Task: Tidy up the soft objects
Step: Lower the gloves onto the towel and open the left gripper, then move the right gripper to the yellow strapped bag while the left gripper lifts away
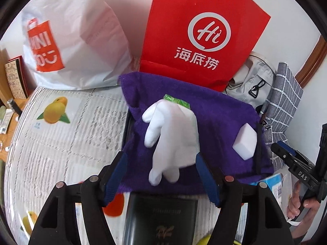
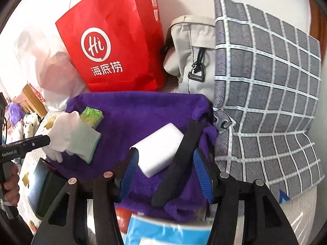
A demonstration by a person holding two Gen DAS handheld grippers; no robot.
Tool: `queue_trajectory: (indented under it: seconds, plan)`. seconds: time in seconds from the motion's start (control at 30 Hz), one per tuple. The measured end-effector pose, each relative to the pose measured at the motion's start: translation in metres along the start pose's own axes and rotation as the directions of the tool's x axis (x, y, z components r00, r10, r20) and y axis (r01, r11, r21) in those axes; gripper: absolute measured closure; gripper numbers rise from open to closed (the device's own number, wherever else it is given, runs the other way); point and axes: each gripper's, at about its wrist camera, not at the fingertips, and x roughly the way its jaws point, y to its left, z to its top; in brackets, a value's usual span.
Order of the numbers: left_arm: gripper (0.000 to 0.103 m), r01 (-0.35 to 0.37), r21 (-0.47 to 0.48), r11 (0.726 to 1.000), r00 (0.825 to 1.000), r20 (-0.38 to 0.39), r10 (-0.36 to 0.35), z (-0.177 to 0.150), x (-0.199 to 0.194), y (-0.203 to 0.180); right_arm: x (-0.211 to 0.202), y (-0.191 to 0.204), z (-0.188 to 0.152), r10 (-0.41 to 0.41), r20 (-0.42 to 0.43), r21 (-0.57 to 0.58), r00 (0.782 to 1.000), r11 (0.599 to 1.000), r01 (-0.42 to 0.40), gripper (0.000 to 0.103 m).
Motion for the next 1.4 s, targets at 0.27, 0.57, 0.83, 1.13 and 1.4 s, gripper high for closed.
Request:
queue_trajectory:
  seconds: [0.27, 0.57, 0.83, 1.13, 1.4]
  plan:
    - [0.035, -0.012, -0.016, 1.000, 0.998, 0.058, 0.013, -0.031, -0.054, 0.012, -0.043, 0.030, -0.038, 0.028, 0.026, -0.018, 0.999, 0.999, -0.028, 0.044]
    - [0.035, -0.015, -0.035, 0.999, 0.997, 0.072, 0.018, -0.080, -0.096, 0.034, -0.070, 0.092, -0.103, 0.108, 0.006, -0.117, 0.994, 0.987, -0.107, 0.026]
    - [0.035, -0.005, -0.050, 0.999, 0.999, 0.046, 0.007, -0.121, -0.098, 0.051, -0.058, 0.138, -0.159, 0.103, -0.113, -0.231, 0.988, 0.965, -0.127, 0.026]
    - [0.035, 0.043, -0.047, 0.998, 0.999, 0.001, -0.043, -0.148, -0.083, 0.059, -0.041, 0.154, -0.184, -0.008, -0.147, -0.294, 0.989, 0.955, -0.036, 0.019]
    - [0.035, 0.059, -0.061, 0.996, 0.998, 0.006, -0.059, -0.154, -0.084, 0.067, -0.024, 0.166, -0.189, -0.070, -0.172, -0.356, 0.983, 0.934, 0.004, 0.014]
